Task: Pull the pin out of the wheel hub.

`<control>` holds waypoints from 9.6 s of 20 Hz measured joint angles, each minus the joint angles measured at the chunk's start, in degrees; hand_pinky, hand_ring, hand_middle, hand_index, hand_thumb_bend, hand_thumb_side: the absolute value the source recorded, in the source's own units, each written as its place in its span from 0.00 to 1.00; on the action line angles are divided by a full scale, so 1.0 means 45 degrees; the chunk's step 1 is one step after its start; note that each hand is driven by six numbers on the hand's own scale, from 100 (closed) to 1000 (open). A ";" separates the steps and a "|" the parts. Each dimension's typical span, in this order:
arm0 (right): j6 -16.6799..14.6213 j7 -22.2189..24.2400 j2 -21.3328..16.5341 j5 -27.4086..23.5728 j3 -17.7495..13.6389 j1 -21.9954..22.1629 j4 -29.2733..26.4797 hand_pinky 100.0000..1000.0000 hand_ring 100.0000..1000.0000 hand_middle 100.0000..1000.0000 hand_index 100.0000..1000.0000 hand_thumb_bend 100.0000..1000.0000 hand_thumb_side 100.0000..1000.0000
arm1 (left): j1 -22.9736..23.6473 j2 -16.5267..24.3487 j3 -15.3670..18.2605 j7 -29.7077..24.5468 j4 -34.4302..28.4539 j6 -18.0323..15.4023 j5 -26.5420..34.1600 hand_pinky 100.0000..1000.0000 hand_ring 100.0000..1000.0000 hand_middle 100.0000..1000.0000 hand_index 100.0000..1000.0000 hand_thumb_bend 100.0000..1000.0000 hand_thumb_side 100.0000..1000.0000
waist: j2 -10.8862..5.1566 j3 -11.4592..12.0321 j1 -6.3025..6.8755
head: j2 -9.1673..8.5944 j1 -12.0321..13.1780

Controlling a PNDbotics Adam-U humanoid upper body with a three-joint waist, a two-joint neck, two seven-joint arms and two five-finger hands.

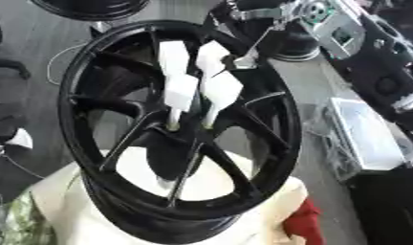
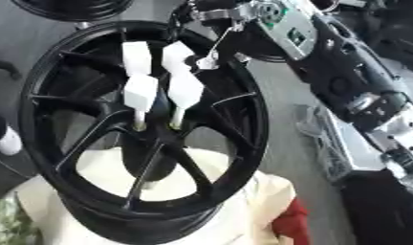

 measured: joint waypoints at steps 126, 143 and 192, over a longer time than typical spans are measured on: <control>0.0764 0.0765 -0.0169 -0.3848 -0.3040 0.0149 0.0077 0.56 0.33 0.18 0.40 0.04 0.06 | 0.0248 0.0181 -0.0458 -0.0648 0.0300 -0.0202 -0.1062 0.80 1.00 0.92 0.74 0.03 0.88 | 0.0066 -0.0254 -0.0279 | 0.0002 -0.0589; 0.0718 -0.2480 -0.3005 -0.4020 -0.6578 0.4054 0.1435 0.56 0.33 0.18 0.38 0.16 0.02 | 0.0466 0.0263 -0.0268 -0.0504 0.0291 -0.0336 -0.1062 0.80 1.00 0.92 0.74 0.02 0.87 | 0.0125 -0.0866 -0.0190 | 0.0008 -0.0403; 0.1276 -0.7674 -0.1127 -0.2900 -1.1310 1.0944 0.2317 0.86 0.80 0.80 0.87 0.00 0.20 | 0.0623 0.0452 0.0173 -0.0073 0.0147 -0.0772 -0.1164 0.80 1.00 0.91 0.74 0.00 0.87 | 0.0716 -0.1252 0.0169 | 0.0003 0.0358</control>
